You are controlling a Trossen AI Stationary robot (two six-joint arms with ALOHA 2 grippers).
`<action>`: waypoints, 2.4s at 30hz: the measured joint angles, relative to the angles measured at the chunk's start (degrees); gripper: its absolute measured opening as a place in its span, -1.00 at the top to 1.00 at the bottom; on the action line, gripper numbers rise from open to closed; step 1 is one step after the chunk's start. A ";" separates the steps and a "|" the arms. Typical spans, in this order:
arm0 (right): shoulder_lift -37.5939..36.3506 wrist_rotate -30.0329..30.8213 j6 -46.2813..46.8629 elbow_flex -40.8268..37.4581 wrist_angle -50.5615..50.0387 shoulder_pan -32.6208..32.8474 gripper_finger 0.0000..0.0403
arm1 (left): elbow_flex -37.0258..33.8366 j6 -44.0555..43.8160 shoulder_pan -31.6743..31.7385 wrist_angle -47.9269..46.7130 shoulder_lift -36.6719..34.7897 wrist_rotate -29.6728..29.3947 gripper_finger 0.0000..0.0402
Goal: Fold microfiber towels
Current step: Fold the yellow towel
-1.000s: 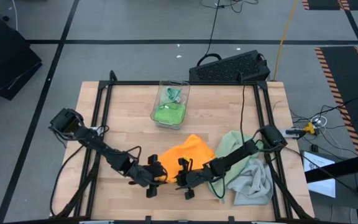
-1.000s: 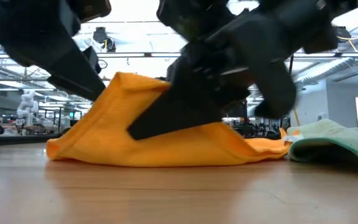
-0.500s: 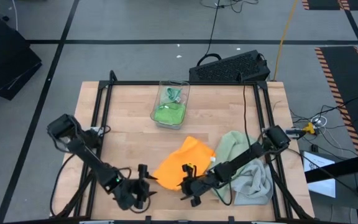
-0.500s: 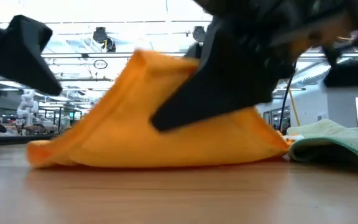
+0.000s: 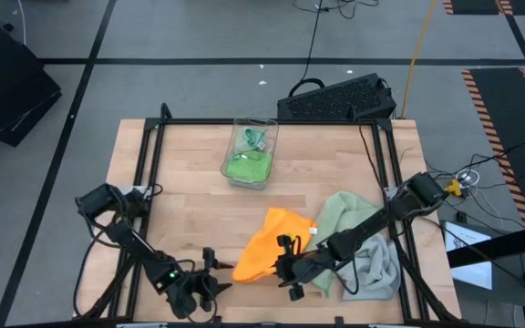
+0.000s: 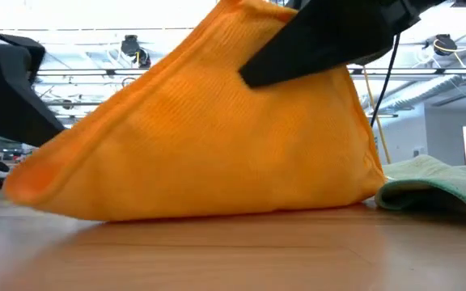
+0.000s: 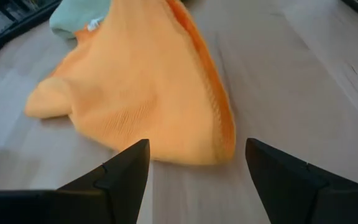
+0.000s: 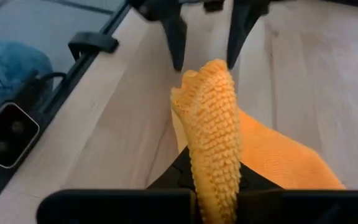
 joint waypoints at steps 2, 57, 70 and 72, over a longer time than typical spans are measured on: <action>-0.63 1.47 0.02 -1.02 1.37 -0.09 0.99 | 0.02 1.32 0.78 3.69 2.00 -0.03 -0.32; -2.53 4.15 -0.03 -1.71 -1.06 1.75 0.54 | 2.25 -3.51 3.17 8.65 6.84 -4.93 0.98; -2.31 4.21 -0.06 -1.71 -1.79 4.48 0.85 | 2.25 -5.89 3.99 8.65 6.82 -4.31 0.95; -2.31 4.21 -0.05 -1.71 -1.81 4.53 0.90 | 2.25 -6.49 3.97 8.66 6.82 -4.31 0.93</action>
